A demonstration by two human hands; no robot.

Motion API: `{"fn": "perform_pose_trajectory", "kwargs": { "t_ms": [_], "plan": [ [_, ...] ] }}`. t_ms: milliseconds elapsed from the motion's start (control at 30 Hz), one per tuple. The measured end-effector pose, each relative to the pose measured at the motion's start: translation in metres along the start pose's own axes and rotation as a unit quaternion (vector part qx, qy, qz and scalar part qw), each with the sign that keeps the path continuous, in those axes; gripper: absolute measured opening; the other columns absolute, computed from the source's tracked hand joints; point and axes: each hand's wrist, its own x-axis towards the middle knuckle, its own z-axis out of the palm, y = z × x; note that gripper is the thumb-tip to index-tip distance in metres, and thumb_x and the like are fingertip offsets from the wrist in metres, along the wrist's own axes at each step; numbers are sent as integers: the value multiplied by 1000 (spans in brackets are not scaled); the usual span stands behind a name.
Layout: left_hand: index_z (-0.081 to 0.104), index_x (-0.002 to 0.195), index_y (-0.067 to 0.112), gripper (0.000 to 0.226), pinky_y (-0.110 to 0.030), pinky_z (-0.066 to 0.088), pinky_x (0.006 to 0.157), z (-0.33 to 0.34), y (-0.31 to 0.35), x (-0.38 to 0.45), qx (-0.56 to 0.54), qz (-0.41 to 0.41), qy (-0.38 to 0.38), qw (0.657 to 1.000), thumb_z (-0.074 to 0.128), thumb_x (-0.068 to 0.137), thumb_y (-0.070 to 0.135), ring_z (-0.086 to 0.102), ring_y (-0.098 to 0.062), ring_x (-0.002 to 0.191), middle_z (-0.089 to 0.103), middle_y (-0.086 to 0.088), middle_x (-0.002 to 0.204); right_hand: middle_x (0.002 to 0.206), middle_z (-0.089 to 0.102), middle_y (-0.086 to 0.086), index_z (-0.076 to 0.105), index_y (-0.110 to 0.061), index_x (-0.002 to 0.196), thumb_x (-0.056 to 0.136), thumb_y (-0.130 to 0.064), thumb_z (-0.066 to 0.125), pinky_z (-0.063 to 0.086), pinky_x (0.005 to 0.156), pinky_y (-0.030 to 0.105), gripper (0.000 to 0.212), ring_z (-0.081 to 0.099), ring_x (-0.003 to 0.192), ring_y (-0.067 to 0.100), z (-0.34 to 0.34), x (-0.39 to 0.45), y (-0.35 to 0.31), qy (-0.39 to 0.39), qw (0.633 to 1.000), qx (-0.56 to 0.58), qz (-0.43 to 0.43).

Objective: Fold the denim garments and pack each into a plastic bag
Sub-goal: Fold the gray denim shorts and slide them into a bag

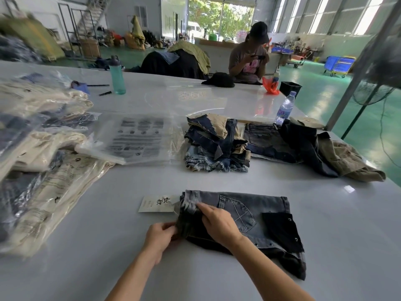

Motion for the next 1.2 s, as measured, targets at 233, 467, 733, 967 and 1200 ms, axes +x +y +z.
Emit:
{"fn": "perform_pose_trajectory", "kwargs": {
  "t_ms": [233,467,733,967,1200],
  "plan": [
    [59,99,-5,20,-27,56,54,1,2,-1,-29,-33,21,999,52,84,-16,61,-26,79,63,-23,98,159,8,5,17,-12,152,96,-8,33,-14,115,26,58,5,148,21,43,-34,-13,-91,995,-27,-35],
    [58,116,-3,35,-46,46,94,33,33,-7,398,465,124,781,58,81,-7,57,-37,111,60,-23,119,153,33,5,46,-8,140,86,-7,43,18,117,27,54,32,139,18,29,-32,-14,-136,987,87,18],
    [-1,152,26,64,-53,8,115,47,1,31,664,249,-16,705,13,96,56,-13,-18,146,-13,7,159,159,9,-9,21,-27,151,101,-44,23,-4,118,38,53,2,147,11,4,-4,42,-13,990,-65,124],
    [-9,151,28,62,-55,0,116,44,0,31,665,250,-37,703,11,97,53,-19,-16,144,-22,8,156,161,-5,-5,4,-28,152,99,-53,15,0,113,58,60,-2,148,18,-58,-78,185,-69,866,-75,489],
    [-3,151,30,91,-57,0,113,45,0,31,659,259,-19,706,-18,67,61,-16,-14,145,-16,10,158,118,53,17,51,-5,117,92,-34,57,38,94,36,39,50,114,33,-48,-64,145,122,872,84,467]
  ]
}}
